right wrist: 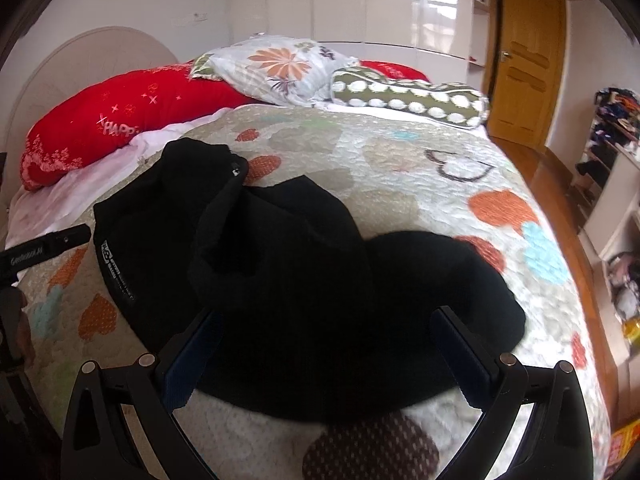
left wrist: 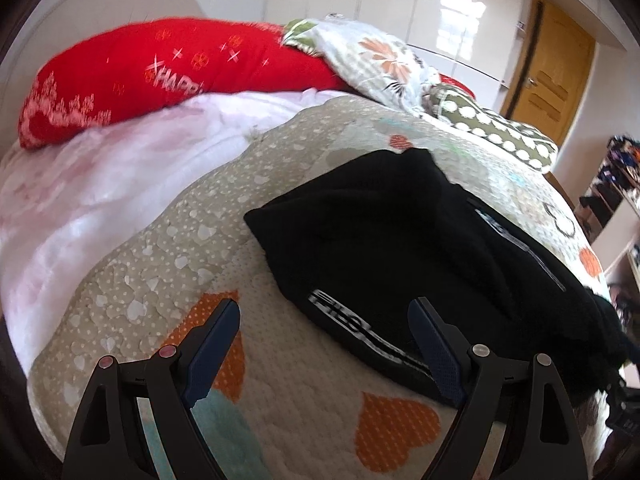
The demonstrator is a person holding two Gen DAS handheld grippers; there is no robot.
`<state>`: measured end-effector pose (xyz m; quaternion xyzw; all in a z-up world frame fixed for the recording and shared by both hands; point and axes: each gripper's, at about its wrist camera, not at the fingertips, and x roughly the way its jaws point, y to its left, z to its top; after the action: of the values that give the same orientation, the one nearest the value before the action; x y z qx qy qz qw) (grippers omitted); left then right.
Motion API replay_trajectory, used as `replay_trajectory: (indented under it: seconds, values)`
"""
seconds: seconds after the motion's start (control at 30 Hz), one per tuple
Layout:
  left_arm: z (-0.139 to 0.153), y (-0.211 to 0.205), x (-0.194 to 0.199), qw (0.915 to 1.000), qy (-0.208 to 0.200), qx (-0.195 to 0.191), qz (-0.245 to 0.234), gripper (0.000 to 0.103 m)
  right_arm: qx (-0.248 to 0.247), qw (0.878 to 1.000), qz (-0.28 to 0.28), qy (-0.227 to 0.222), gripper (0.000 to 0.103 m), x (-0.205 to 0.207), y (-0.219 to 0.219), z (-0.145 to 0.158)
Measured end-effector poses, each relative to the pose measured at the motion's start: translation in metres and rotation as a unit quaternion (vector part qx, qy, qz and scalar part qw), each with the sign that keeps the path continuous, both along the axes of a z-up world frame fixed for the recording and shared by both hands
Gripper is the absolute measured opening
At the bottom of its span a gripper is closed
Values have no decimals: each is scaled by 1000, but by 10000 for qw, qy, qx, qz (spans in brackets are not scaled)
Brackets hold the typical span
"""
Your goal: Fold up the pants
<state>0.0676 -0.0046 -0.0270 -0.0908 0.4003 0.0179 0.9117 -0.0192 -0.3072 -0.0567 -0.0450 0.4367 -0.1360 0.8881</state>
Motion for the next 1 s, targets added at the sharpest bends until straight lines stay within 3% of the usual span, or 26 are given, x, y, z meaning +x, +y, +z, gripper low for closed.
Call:
replay_trajectory:
  seconds: [0.03,0.1,0.2,0.37,0.53,0.73,0.87,0.93,1.0]
  values:
    - [-3,4,7,9999,77,-90,20,86,110,9999,87,1,89,4,-2,-1]
    - [-8,9,18,9996,172,-203,83,86,332,9993,149,-37,34,13,-11,-1]
    - [-16,14,34,9991,270,-283,183,86,559,9980,205,-189,12,35,-29,4]
    - [-32,17,58,9979,486,-356,244,86,375,9970,349,-576,3,77,-49,28]
    - [-39,14,74,9976,520,-382,246,86,-202,9979,146,-603,3,148,-77,36]
    - [-45,12,91,9975,573,-368,200,90,-490,9985,-58,-231,6,221,-104,-10]
    - [-50,9,99,9970,674,-374,106,97,-31,9987,-201,459,32,231,-119,-38]
    - [-50,9,101,9971,661,-379,90,98,309,9989,-134,338,45,216,-122,-27]
    - [-52,8,104,9971,633,-428,58,96,516,9985,-120,127,65,188,-125,-2]
